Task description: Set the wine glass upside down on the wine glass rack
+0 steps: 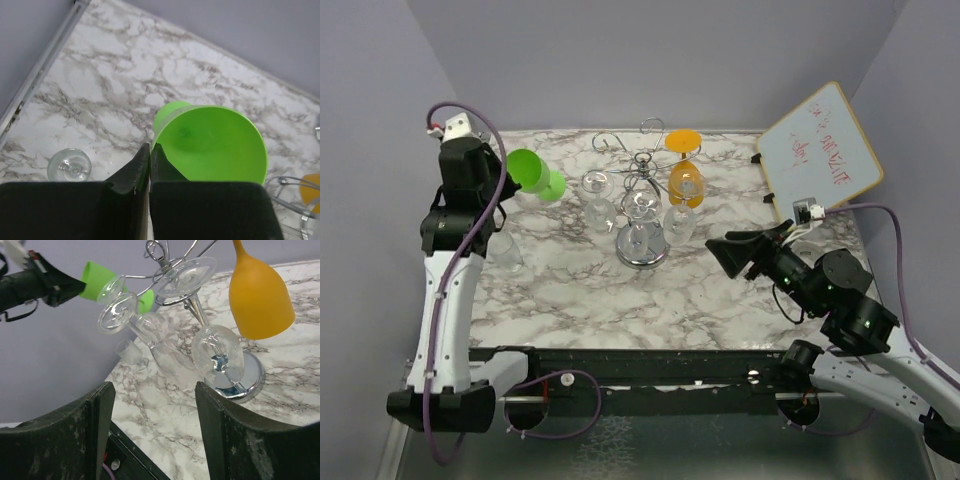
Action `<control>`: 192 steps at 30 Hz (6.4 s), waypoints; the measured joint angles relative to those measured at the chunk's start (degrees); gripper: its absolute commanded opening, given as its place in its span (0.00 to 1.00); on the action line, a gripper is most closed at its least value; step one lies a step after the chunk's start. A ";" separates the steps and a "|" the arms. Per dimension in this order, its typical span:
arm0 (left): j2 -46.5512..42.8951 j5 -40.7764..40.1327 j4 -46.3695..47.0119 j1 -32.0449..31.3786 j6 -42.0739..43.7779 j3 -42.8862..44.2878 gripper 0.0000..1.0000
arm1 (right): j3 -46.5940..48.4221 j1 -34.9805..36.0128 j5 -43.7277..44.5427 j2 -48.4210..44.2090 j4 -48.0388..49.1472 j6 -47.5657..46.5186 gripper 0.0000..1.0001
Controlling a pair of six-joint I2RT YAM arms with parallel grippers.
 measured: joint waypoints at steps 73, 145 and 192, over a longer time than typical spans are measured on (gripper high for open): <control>0.22 8.59 62.29 -46.56 -25.79 -10.29 0.00 | -4.07 0.00 6.01 7.54 46.71 33.68 0.82; -3.78 27.41 43.36 -48.57 -23.47 2.23 0.99 | 16.17 0.00 -5.99 -2.56 -1.11 -25.90 0.01; 2.19 47.84 49.24 -49.09 -46.16 -7.02 0.00 | 18.56 0.00 -29.99 3.74 -16.44 -40.39 0.75</control>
